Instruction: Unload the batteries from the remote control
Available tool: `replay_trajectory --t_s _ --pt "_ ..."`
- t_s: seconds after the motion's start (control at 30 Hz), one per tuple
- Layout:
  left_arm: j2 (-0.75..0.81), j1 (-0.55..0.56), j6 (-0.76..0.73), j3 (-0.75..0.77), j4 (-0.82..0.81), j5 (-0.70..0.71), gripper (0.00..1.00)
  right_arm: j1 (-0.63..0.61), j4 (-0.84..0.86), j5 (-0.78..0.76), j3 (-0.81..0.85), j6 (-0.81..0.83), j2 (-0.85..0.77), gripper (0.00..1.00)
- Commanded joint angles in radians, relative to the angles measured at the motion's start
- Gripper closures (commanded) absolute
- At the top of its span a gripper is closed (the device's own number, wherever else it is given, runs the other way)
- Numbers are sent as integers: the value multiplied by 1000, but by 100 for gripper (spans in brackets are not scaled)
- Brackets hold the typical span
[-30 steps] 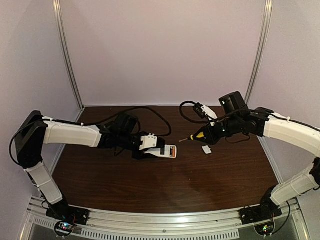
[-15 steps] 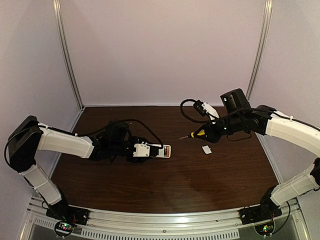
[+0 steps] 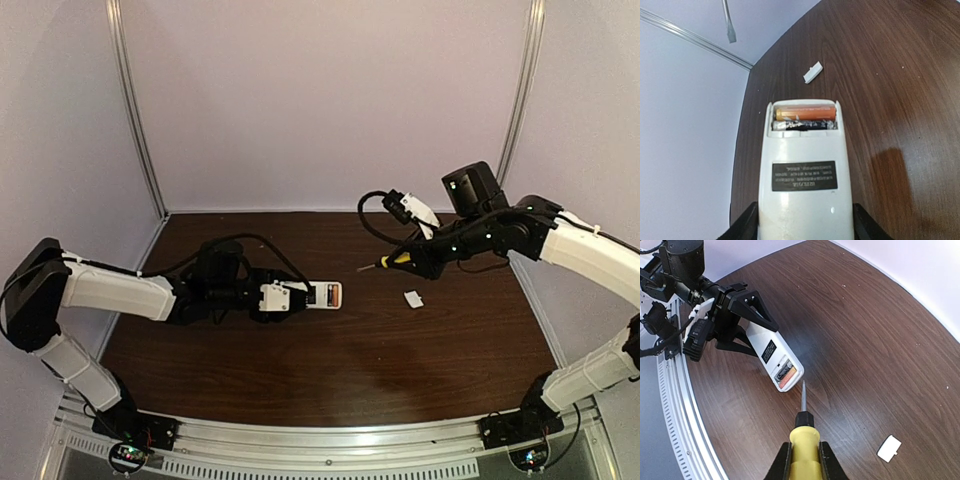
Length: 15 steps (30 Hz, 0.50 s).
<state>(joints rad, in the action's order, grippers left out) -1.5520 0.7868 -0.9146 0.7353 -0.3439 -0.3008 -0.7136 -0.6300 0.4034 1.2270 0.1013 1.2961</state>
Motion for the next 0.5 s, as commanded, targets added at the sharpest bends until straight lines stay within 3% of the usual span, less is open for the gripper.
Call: replay_trajectory --t_s 0.0,0.47 --pt "58 -8 16 -34 -84 -61 100 -42 -66 -97 43 56 5 100" --pt "64 -8 51 -17 -50 -67 100 -181 -133 -227 116 172 32 100"
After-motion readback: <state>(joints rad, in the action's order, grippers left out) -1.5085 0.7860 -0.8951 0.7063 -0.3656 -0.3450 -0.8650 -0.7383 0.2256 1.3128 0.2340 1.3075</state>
